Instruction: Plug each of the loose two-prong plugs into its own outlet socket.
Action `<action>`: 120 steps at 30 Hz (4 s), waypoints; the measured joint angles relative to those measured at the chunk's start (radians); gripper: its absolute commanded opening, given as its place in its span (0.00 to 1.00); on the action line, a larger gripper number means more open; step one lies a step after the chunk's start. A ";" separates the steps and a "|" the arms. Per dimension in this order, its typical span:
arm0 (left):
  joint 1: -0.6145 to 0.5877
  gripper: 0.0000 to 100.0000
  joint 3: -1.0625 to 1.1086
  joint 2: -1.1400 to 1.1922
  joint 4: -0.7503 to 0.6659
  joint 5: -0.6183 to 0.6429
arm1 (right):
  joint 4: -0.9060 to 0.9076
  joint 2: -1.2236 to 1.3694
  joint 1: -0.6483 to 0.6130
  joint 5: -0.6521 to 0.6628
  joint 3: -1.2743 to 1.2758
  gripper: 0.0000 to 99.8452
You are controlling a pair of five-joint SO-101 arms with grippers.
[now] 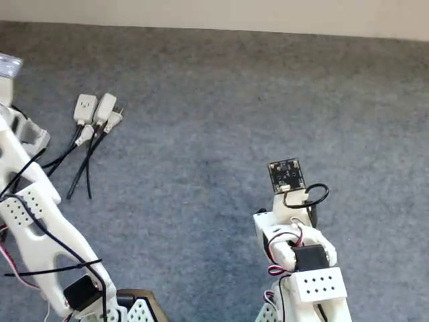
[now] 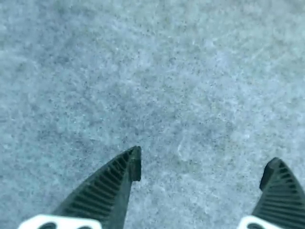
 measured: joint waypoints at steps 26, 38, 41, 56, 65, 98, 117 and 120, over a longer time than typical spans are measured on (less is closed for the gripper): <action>0.204 0.18 0.433 -0.661 0.087 0.209 | 0.000 0.000 0.000 0.000 0.000 0.38; 0.470 0.18 0.836 -0.520 -0.299 0.092 | 0.000 0.000 0.000 0.000 0.031 0.38; 0.466 0.18 0.836 -0.394 -0.408 0.109 | 0.000 0.000 0.000 0.000 0.031 0.38; 0.465 0.00 0.720 -0.206 -0.450 0.115 | 0.000 0.000 -0.044 0.046 0.031 0.38; 0.531 0.00 0.282 -0.193 0.040 0.114 | 0.000 0.000 -0.044 0.046 0.031 0.38; 0.891 0.17 2.317 -1.386 -0.330 -0.319 | -0.034 -0.002 -0.048 0.046 0.057 0.38; 0.744 0.17 2.085 -1.389 -0.276 -0.371 | -0.060 -0.002 -0.048 0.046 0.060 0.38; 0.718 0.17 2.012 -1.389 -0.244 -0.371 | -0.060 -0.002 -0.048 0.046 0.060 0.38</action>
